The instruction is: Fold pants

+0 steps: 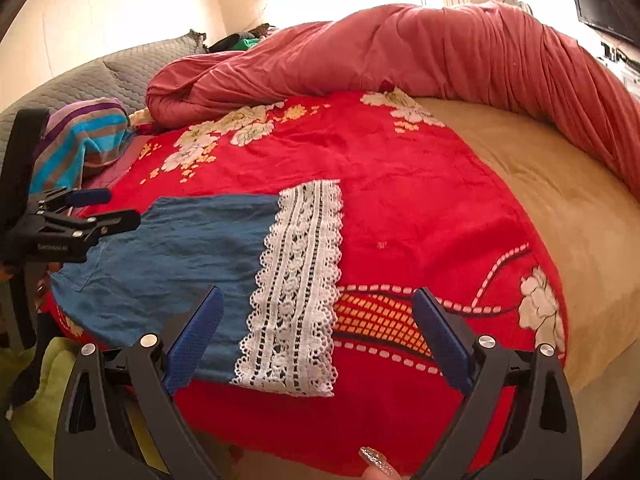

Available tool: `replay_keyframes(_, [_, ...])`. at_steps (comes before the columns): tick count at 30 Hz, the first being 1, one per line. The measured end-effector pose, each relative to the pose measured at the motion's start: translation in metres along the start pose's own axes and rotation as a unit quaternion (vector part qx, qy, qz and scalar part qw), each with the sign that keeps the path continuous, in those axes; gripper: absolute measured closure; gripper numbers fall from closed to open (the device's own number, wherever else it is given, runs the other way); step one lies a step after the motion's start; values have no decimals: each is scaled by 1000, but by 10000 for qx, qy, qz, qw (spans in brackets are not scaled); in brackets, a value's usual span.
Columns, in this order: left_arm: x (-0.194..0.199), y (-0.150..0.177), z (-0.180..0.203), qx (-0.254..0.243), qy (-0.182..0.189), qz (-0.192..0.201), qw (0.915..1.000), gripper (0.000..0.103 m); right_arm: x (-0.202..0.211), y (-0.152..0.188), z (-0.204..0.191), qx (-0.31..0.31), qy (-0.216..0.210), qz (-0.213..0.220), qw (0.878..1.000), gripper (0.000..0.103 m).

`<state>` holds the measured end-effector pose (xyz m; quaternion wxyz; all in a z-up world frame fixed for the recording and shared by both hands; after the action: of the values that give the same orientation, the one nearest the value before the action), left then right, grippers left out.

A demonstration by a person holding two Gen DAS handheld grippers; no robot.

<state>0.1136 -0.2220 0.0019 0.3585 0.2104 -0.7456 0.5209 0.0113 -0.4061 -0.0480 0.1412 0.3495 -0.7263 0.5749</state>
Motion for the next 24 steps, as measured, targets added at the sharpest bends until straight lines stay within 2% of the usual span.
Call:
replay_keyframes(10, [-44, -29, 21, -158, 307, -190, 9992, 10, -14, 17, -5, -169, -272, -356, 9988, 9])
replay_keyframes(19, [-98, -54, 42, -686, 362, -463, 9959, 10, -32, 29, -5, -505, -529, -652, 9952, 9])
replay_keyframes(24, [-123, -53, 60, -1073, 684, -581, 9902, 12, -40, 30, -7, -673, -656, -633, 9936, 9])
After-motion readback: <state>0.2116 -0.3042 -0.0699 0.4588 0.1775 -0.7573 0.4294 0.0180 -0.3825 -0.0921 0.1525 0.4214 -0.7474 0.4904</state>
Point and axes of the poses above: each gripper's, at about its wrist camera, not at the fingertips, and x roughly against the way its jaws point, z to its right, y to its underside, the point moved 5 cm from there along -x, roughly the way its jaws point, and after that the axes turned 8 degrees about -y, right-handed, at the moved point
